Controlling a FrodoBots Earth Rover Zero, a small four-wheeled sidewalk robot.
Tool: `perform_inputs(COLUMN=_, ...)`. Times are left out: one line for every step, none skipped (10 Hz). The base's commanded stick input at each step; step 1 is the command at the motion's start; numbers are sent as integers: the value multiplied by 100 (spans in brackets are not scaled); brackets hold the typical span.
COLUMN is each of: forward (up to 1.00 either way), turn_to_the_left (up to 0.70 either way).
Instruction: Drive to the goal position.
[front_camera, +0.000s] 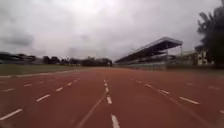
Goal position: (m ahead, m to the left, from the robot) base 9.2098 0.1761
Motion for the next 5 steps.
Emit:
perform_inputs(forward=70, turn_to_the_left=0)
perform_inputs(forward=70, turn_to_the_left=0)
perform_inputs(forward=70, turn_to_the_left=0)
perform_inputs(forward=70, turn_to_the_left=0)
perform_inputs(forward=70, turn_to_the_left=0)
